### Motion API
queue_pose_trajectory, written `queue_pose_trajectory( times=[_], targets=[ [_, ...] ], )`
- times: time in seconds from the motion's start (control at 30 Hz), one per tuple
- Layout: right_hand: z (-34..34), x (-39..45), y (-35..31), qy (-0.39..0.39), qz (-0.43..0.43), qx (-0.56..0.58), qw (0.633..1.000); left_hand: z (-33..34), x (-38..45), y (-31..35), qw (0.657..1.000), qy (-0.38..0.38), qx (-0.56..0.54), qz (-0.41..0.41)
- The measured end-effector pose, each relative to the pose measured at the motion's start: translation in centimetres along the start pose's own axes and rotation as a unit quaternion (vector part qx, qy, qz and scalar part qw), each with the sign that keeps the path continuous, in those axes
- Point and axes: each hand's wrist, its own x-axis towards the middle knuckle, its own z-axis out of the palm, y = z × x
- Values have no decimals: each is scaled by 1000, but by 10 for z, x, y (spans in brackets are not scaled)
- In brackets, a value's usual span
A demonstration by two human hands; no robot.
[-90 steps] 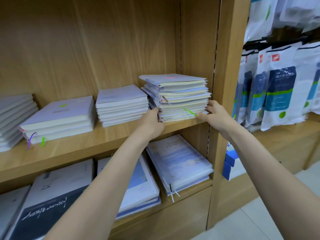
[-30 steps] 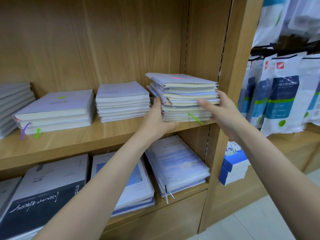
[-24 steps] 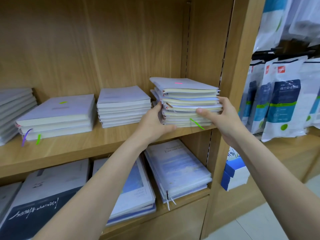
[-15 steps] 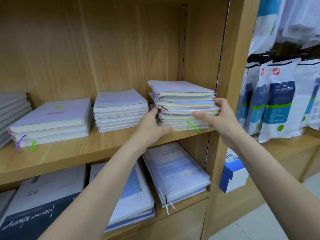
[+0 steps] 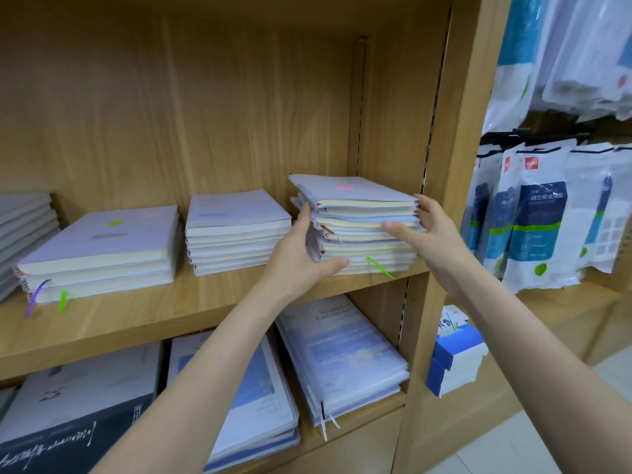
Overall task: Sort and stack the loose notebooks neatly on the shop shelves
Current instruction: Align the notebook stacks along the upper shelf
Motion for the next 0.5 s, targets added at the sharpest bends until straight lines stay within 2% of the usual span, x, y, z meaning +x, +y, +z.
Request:
queue_pose_trajectory(
  times=[0.33, 0.5],
  targets=[
    [-13, 4, 7, 48, -25, 3, 999, -19, 14, 10, 999, 13, 45, 1],
    [-12, 12, 2, 13, -22, -40, 999, -6, 14, 16, 1000, 13, -13, -20]
  ],
)
